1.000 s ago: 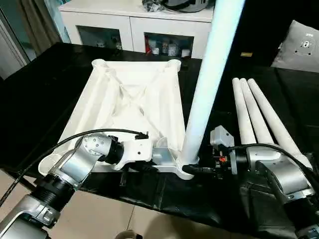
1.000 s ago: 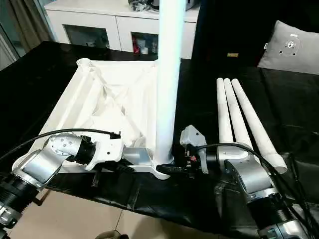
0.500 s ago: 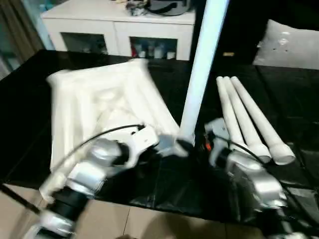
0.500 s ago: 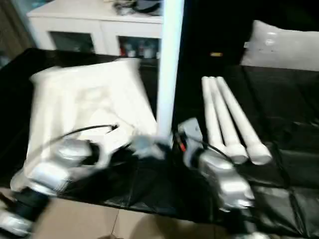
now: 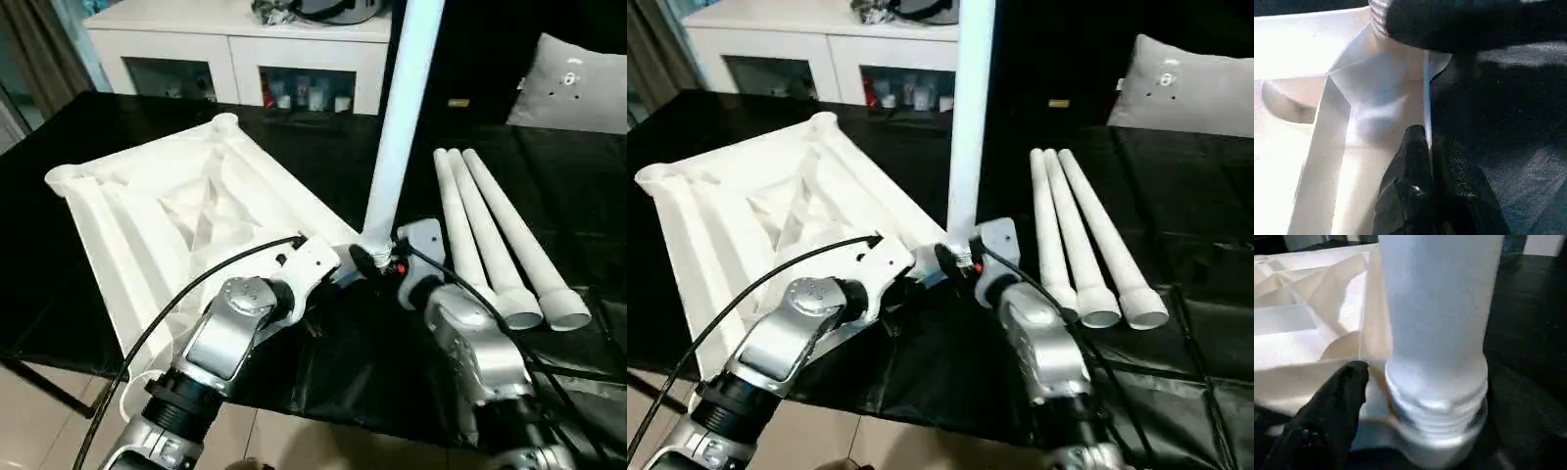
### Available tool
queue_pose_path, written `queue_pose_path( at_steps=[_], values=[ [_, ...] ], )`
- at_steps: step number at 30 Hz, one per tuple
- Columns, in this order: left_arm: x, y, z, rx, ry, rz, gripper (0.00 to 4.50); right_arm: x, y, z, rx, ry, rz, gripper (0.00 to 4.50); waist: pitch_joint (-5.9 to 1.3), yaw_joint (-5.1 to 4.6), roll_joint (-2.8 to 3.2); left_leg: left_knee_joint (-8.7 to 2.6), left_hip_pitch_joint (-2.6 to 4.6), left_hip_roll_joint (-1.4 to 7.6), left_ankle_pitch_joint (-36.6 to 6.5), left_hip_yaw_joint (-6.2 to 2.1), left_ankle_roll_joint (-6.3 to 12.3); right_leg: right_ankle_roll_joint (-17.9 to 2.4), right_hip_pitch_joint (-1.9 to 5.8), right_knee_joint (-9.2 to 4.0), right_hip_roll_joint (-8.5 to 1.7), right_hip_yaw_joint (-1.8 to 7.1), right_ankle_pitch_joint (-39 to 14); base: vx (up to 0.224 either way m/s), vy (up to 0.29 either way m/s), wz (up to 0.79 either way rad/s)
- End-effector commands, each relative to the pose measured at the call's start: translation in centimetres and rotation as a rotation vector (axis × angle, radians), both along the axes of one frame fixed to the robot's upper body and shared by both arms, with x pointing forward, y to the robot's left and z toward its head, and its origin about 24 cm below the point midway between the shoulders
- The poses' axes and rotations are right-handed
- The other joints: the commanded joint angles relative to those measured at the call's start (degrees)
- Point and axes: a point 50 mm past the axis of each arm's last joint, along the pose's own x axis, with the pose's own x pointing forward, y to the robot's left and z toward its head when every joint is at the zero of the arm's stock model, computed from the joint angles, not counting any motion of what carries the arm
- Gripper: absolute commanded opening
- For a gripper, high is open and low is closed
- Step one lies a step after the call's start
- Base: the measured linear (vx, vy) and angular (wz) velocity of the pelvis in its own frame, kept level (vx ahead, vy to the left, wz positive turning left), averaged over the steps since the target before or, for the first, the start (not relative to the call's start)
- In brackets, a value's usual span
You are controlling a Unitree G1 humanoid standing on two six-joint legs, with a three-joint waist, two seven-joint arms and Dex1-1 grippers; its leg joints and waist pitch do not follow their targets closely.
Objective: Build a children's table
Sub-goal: Rotate leg to tighten
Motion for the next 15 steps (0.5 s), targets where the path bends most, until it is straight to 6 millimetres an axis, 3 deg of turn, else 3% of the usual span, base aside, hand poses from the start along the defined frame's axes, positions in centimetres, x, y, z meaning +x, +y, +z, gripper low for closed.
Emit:
queue_pose_path(
  at_steps=[1, 6, 11, 13, 15],
  values=[
    [0.7, 0.3, 1.2, 0.022, -0.076, -0.017, 0.00, -1.1, 1.0, -0.6, 0.007, 0.028, 0.134, 4.34, -3.46, 0.29, -0.20, -3.69, 0.65, 3.22, -7.8, -1.49, 3.76, -12.5, 2.61, -4.54, -4.78, 2.53, -0.7, 0.000, 0.000, 0.00],
    [0.4, 1.7, 0.7, 0.063, -0.048, -0.136, 0.00, -1.8, -1.7, 0.9, -0.039, -0.026, 0.290, 4.46, -3.26, 0.19, -0.22, -3.77, 0.63, 3.26, -10.1, -1.53, 3.64, -12.1, 2.68, -4.96, -4.82, 2.60, -4.2, 0.000, 0.000, 0.00],
    [0.1, 2.5, 0.6, 0.104, -0.032, -0.261, 0.00, -2.1, -3.6, 2.0, -0.101, -0.030, 0.415, 4.46, -3.51, 0.68, -0.21, -3.43, 0.70, 3.39, -7.3, -1.40, 4.90, -13.4, 2.54, -4.37, -4.78, 2.56, 0.4, 0.000, 0.000, 0.00],
    [-0.3, 3.0, 0.4, 0.130, -0.019, -0.354, 0.00, -2.2, -4.4, 2.8, -0.117, -0.027, 0.487, 4.46, -3.57, 1.06, -0.30, -3.38, 0.68, 3.47, -7.0, -1.51, 5.49, -13.4, 2.76, -4.26, -4.88, 2.53, 0.8, 0.000, 0.000, 0.00],
    [-0.5, 3.6, 0.4, 0.152, -0.006, -0.438, 0.00, -2.1, -4.8, 3.4, -0.137, -0.017, 0.543, 4.46, -3.44, 1.36, -0.26, -3.37, 0.87, 3.53, -7.5, -1.34, 5.56, -13.8, 2.45, -4.30, -4.84, 2.50, 0.0, 0.000, 0.000, 0.00]
  ],
)
